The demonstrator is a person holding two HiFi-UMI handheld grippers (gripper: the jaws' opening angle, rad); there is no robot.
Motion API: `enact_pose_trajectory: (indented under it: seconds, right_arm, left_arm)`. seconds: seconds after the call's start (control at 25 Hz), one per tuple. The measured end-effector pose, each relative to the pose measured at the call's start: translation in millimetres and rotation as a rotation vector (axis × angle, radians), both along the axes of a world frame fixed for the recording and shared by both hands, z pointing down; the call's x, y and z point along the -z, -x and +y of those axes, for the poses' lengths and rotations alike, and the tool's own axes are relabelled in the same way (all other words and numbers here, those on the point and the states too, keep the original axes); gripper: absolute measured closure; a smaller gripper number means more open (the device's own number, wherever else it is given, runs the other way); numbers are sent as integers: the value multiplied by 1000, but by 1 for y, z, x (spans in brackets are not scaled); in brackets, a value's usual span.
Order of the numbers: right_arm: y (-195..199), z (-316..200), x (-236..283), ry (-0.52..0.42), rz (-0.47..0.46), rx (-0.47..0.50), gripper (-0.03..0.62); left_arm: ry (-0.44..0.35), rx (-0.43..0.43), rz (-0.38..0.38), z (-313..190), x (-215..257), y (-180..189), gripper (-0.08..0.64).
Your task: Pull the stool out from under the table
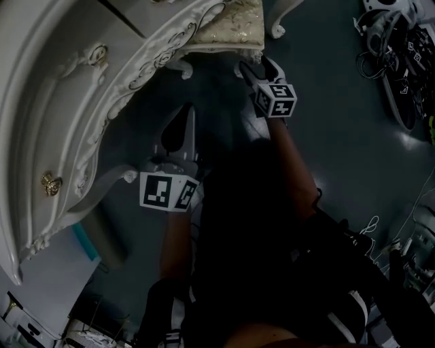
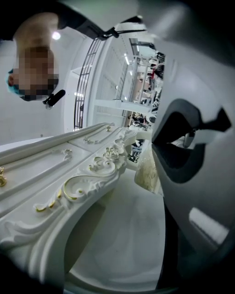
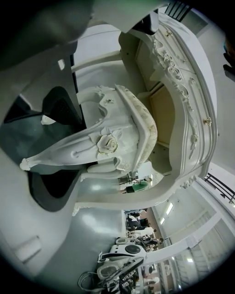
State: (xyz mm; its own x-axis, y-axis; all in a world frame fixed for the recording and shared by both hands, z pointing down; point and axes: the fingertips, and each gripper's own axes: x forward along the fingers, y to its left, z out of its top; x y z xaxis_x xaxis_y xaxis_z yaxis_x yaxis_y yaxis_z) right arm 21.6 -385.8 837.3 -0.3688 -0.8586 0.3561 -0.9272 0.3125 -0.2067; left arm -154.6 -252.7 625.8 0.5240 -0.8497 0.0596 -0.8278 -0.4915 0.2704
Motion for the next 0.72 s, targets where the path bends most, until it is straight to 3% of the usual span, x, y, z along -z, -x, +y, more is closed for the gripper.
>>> enact_pose_trajectory:
  seconds: [0.08,0.2,0.72]
  right_arm:
    - [-1,-6,-3,-2,-2,-11,286]
    - [2,-8,-2,-17,5,-10,356]
    - [5,19,-4,-11,24,23,384]
  left_arm:
    - [0,1,6,1,-3,1,551]
    - [0,6,10,6,-7,2,551]
    - [0,41,-4,36,-3,3,551]
